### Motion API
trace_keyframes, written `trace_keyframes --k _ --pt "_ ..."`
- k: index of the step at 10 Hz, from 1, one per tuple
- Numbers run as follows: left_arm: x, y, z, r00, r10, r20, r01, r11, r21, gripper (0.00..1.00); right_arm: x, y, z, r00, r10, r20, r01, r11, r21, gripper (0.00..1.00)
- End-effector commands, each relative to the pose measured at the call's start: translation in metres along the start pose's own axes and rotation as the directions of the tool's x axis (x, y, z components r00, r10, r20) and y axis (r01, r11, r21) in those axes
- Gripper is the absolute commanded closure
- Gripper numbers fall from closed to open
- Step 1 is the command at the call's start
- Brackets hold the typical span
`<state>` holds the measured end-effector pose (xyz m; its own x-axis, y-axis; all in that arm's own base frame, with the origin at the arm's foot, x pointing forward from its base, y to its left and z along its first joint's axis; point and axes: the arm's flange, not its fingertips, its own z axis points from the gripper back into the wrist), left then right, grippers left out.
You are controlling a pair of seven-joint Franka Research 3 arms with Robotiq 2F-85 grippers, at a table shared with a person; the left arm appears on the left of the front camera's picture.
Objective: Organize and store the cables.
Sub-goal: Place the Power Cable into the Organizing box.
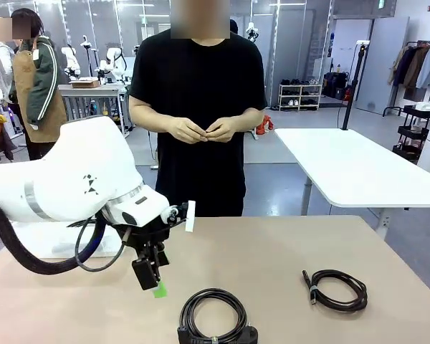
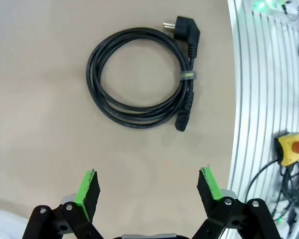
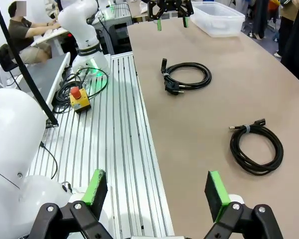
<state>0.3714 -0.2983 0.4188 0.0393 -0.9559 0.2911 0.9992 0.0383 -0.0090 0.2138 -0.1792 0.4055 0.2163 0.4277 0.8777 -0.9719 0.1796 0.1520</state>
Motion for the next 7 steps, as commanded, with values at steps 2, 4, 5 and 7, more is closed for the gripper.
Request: trace_keyframes --k 2,4,5,7 --pt "-0.007 0.004 0.004 1.000 -0.005 0.006 0.005 1.000 0.008 0.00 0.003 0.001 0.003 1.000 0.009 0.012 -0.009 1.000 -0.003 0.00" --pt "-0.007 0.004 0.004 1.000 -0.005 0.006 0.005 1.000 0.008 0.00 0.003 0.001 0.003 1.000 0.009 0.012 -0.009 1.000 -0.003 0.00" --pt "-0.007 0.004 0.004 1.000 -0.005 0.006 0.005 1.000 0.008 0.00 0.003 0.001 0.003 1.000 0.009 0.012 -0.009 1.000 -0.003 0.00" --pt "0.010 -0.003 -0.001 0.985 0.164 -0.053 -0.163 0.987 0.010 0.00 0.003 0.001 0.003 1.000 0.009 0.012 -0.009 1.000 -0.003 0.00"
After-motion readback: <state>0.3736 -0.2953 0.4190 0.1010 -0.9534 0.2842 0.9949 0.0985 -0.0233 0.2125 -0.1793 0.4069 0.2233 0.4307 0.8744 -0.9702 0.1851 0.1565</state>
